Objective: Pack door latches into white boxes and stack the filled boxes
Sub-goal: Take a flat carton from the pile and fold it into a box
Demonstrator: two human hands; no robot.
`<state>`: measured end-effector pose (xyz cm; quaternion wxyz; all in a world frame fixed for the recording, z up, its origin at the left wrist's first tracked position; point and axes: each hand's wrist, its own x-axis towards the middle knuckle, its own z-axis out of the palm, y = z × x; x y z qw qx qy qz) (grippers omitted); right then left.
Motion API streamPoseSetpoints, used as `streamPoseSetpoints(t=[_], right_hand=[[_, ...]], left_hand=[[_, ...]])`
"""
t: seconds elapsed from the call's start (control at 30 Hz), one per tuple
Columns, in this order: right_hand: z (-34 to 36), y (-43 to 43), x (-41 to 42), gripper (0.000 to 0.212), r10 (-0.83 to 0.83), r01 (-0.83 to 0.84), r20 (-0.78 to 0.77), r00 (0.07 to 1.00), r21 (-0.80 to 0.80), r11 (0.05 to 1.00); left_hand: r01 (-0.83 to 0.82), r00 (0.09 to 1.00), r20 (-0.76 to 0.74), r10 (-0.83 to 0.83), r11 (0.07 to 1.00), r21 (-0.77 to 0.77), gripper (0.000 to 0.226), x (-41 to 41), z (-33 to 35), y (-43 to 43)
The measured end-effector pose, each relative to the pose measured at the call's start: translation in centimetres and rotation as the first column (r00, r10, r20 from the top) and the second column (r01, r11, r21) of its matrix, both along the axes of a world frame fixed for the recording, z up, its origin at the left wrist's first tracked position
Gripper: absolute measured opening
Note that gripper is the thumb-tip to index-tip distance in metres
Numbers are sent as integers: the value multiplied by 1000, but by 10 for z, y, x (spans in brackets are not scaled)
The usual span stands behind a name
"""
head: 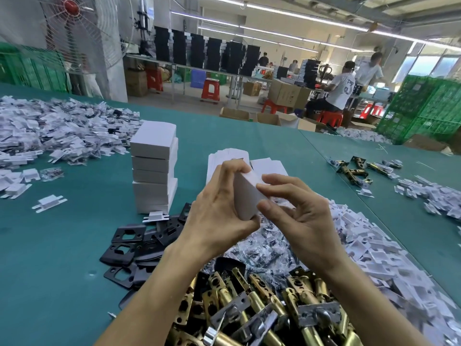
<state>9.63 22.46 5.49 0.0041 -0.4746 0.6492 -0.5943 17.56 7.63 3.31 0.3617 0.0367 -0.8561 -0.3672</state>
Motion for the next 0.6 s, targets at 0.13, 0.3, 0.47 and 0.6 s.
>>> streamPoseSetpoints(t=[0.13,0.3,0.47,0.6], right_hand=[[0,-2,7,28,-22,18,49,999,75,997],[5,-4,4,29,-77,84,-61,995,118,989],[17,1,-11,36,-303,298,-120,945,-61,953],[16,3,-11,52,-349,312,-319,881,-162,936]], left_hand=[[12,1000,6,-12,1000,-15,64,-2,-1,3],[69,998,11,-70,994,79,76,-4,-5,4],[-70,987,-125,99,973,220,77,-5,7,5],[54,998,-25,-65,510,859,64,-2,18,-3]])
